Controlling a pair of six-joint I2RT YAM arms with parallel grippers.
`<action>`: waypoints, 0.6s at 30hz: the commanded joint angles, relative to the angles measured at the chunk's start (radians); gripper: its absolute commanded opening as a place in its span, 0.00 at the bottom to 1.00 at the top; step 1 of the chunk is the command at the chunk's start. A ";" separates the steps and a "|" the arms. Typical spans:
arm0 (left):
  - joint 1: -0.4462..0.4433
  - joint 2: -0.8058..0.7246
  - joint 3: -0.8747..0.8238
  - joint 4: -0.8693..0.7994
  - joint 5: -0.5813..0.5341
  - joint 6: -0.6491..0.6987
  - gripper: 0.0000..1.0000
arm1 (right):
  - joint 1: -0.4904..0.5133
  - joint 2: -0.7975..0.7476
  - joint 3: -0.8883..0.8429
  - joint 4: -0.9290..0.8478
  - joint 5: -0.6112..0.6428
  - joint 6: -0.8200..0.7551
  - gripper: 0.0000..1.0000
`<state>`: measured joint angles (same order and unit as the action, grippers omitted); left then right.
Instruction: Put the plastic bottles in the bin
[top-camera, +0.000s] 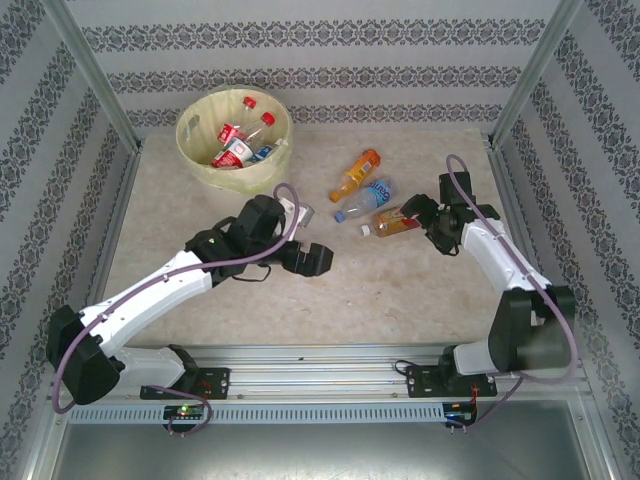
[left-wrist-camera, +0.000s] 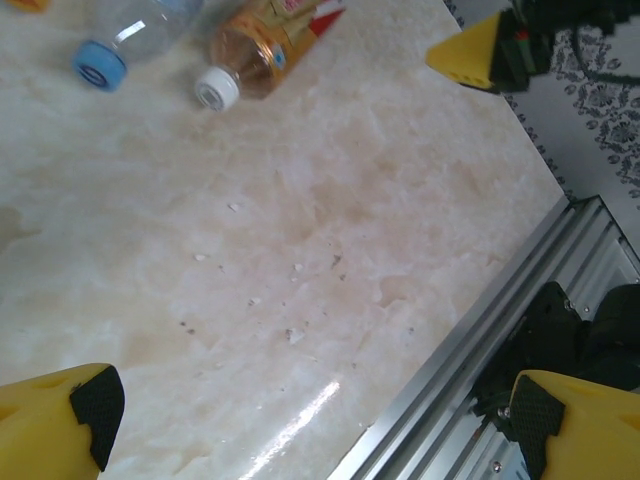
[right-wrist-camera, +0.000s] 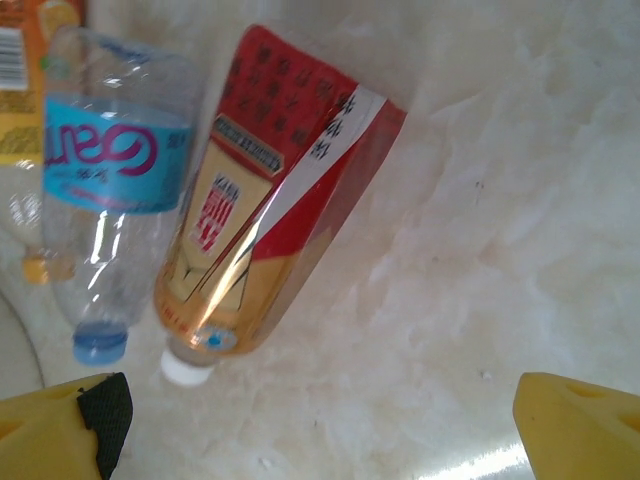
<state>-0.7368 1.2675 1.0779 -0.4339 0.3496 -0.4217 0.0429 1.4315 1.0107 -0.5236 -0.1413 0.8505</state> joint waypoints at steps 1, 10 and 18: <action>-0.036 -0.004 -0.052 0.181 0.027 -0.067 1.00 | -0.009 0.063 0.039 0.072 0.004 0.063 0.98; -0.070 -0.013 -0.157 0.302 -0.013 -0.109 1.00 | -0.012 0.264 0.169 0.102 0.004 0.077 0.98; -0.076 -0.007 -0.175 0.335 -0.013 -0.129 1.00 | -0.027 0.368 0.220 0.100 0.029 0.105 0.97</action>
<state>-0.7990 1.2678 0.9115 -0.1646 0.3435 -0.5301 0.0277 1.7706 1.2007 -0.4252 -0.1402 0.9272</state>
